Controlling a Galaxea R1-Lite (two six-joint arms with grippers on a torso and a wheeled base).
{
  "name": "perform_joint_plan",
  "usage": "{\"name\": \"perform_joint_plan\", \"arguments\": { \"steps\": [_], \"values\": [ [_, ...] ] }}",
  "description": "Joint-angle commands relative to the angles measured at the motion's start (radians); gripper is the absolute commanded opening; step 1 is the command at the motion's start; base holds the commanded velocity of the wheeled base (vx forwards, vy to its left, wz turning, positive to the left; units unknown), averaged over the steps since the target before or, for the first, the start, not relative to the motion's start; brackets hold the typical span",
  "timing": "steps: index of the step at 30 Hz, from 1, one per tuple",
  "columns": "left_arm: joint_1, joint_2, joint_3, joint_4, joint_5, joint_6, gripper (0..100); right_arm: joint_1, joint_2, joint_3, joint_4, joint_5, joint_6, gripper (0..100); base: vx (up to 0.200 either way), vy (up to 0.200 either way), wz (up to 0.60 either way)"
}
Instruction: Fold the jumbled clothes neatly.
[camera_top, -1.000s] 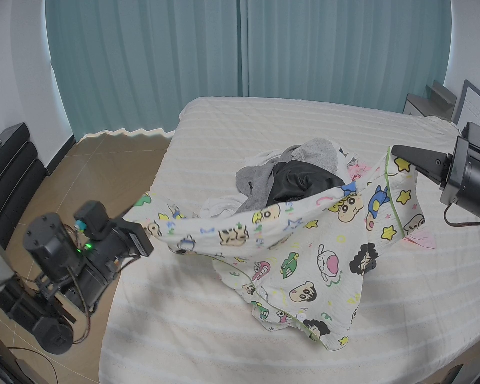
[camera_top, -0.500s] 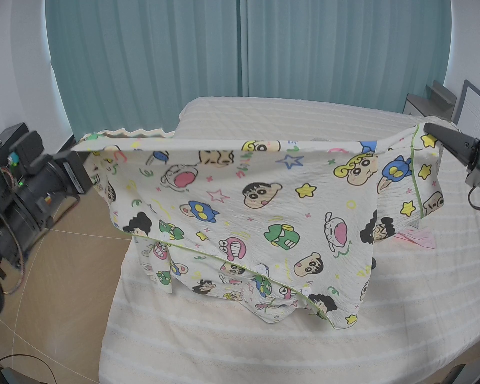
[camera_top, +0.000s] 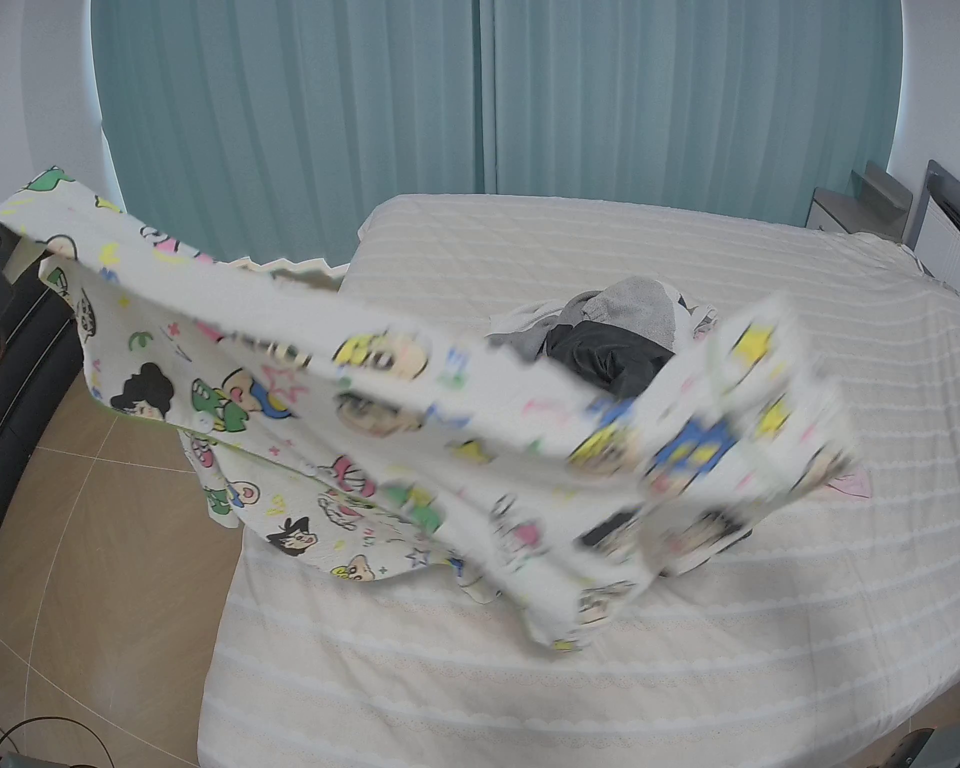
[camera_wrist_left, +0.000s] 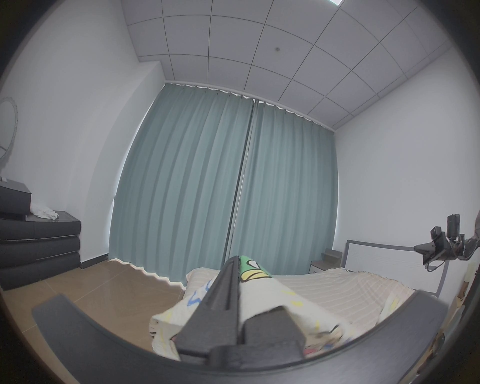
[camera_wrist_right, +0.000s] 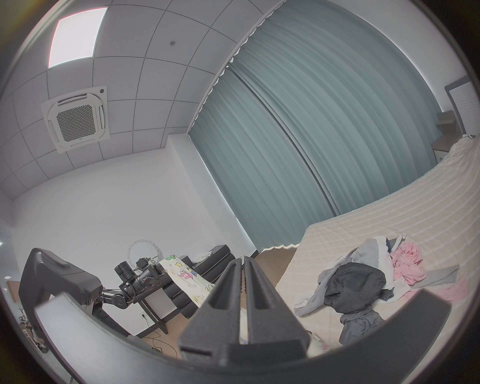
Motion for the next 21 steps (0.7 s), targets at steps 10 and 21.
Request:
{"name": "perform_joint_plan", "arguments": {
  "steps": [10,21],
  "values": [
    [-0.037,-0.029,0.024,0.000,-0.003,0.018,0,0.020,0.033,0.263,0.011,0.109,0.003,0,0.000,0.000,0.00],
    [-0.221,0.103,-0.137,0.006,0.116,0.079,0,0.204,0.225,0.328,-0.006,0.103,-0.008,0,0.000,0.000,0.00]
  ]
}}
